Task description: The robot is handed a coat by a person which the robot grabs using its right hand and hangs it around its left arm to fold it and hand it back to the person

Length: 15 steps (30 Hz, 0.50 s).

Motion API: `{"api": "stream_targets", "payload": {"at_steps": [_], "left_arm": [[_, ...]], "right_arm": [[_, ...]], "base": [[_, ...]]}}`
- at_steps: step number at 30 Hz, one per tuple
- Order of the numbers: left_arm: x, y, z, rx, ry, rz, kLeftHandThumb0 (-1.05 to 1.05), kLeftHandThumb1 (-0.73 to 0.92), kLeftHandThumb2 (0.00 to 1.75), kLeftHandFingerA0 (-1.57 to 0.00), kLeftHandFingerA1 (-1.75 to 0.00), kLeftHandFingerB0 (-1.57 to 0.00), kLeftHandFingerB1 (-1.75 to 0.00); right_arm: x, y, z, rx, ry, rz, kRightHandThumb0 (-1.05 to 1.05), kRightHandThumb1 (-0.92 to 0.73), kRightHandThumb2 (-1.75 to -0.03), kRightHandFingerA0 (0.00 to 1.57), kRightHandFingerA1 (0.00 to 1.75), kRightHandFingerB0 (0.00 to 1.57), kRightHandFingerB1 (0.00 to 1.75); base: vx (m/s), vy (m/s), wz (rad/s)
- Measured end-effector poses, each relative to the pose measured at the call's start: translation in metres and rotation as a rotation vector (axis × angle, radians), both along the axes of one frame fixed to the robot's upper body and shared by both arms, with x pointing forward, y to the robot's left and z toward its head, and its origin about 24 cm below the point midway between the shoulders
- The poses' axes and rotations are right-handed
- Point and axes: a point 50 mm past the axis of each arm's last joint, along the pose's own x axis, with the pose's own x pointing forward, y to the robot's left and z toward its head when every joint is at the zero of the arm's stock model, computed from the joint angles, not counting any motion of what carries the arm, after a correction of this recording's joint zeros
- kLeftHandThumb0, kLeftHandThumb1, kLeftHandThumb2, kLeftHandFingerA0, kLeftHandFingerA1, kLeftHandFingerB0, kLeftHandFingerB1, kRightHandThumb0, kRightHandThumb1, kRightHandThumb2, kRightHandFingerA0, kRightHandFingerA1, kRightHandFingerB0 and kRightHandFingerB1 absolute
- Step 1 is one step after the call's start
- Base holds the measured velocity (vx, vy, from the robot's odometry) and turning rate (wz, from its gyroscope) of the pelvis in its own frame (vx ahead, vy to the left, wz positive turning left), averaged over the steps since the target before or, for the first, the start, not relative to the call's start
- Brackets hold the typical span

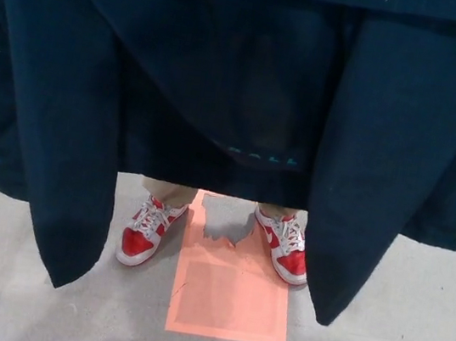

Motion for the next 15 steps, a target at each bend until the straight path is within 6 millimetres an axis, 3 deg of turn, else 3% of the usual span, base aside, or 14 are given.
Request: {"api": "stream_targets", "payload": {"at_steps": [2, 3, 5, 6, 7, 8, 9, 10, 11, 14, 15], "left_arm": [[-0.001, 0.0, -0.001, -0.012, -0.006, -0.002, -0.48, 0.52, 0.9, -0.19, -0.48, -0.35, -0.54], [-0.002, 0.0, -0.001, -0.02, -0.011, -0.006, -0.5, 0.72, 0.61, -0.27, -0.35, -0.37, -0.38], [-0.002, 0.0, -0.001, -0.028, -0.019, -0.011, -0.51, 0.74, 0.62, -0.23, -0.34, -0.29, -0.35], [-0.002, -0.001, -0.001, -0.03, -0.021, -0.014, -0.29, 0.57, 1.07, -0.08, -0.51, -0.09, -0.5], [-0.002, -0.001, -0.001, -0.032, -0.025, -0.02, -0.29, 0.57, 1.07, -0.08, -0.51, -0.09, -0.5], [-0.002, -0.001, 0.0, -0.033, -0.027, -0.023, -0.55, 0.82, 0.7, -0.17, -0.34, -0.17, -0.34], [-0.002, -0.001, 0.0, -0.035, -0.029, -0.025, -0.55, 0.82, 0.7, -0.17, -0.34, -0.17, -0.34], [-0.002, -0.001, 0.0, -0.036, -0.032, -0.026, -0.34, 0.62, 1.13, 0.0, -0.49, 0.0, -0.47], [-0.002, -0.001, 0.0, -0.037, -0.034, -0.025, -0.68, 0.69, 1.01, -0.03, -0.39, -0.03, -0.37], [-0.002, -0.002, 0.0, -0.04, -0.034, -0.03, -0.77, 0.75, 1.04, -0.04, -0.33, -0.04, -0.24], [-0.002, -0.003, -0.001, -0.041, -0.033, -0.031, -0.82, 0.78, 1.05, -0.05, -0.29, -0.05, -0.2]], "right_arm": [[0.001, 0.0, 0.0, 0.009, -0.01, 0.002, -0.63, -0.81, -0.64, 0.24, 0.32, 0.21, 0.28], [0.002, 0.001, 0.001, 0.017, -0.025, 0.005, -0.68, -0.82, -0.65, 0.23, 0.32, 0.18, 0.28], [0.005, 0.002, 0.004, 0.033, -0.058, 0.012, -0.71, -0.82, -0.66, 0.21, 0.31, 0.16, 0.27], [0.006, 0.002, 0.005, 0.039, -0.071, 0.014, -0.36, -0.51, -1.08, 0.0, 0.48, 0.0, 0.47], [0.01, 0.004, 0.008, 0.058, -0.109, 0.021, -0.36, -0.51, -1.08, 0.0, 0.48, 0.0, 0.47], [0.012, 0.005, 0.011, 0.068, -0.132, 0.027, -0.36, -0.52, -1.08, 0.0, 0.48, 0.0, 0.47], [0.015, 0.006, 0.014, 0.084, -0.164, 0.033, -0.36, -0.52, -1.08, 0.0, 0.48, 0.0, 0.47], [0.019, 0.008, 0.019, 0.109, -0.215, 0.045, -0.75, -0.89, -0.68, 0.14, 0.29, 0.14, 0.27], [0.021, 0.008, 0.022, 0.124, -0.244, 0.051, -0.36, -0.51, -1.09, 0.0, 0.48, 0.0, 0.47], [0.027, 0.015, 0.037, 0.16, -0.358, 0.103, -0.36, -0.5, -1.09, 0.0, 0.48, 0.0, 0.46], [0.027, 0.016, 0.04, 0.166, -0.384, 0.116, -0.8, -0.89, -0.69, 0.16, 0.3, 0.13, 0.27]], "base": [[0.0, 0.0, 0.0], [0.0, 0.0, 0.0], [0.0, 0.0, 0.0], [0.0, 0.0, 0.0], [0.0, 0.0, 0.0], [0.0, 0.0, 0.0], [0.0, 0.0, 0.0], [0.0, 0.0, 0.0], [0.0, 0.0, 0.0], [0.0, 0.0, 0.0], [0.0, 0.0, 0.0]]}}
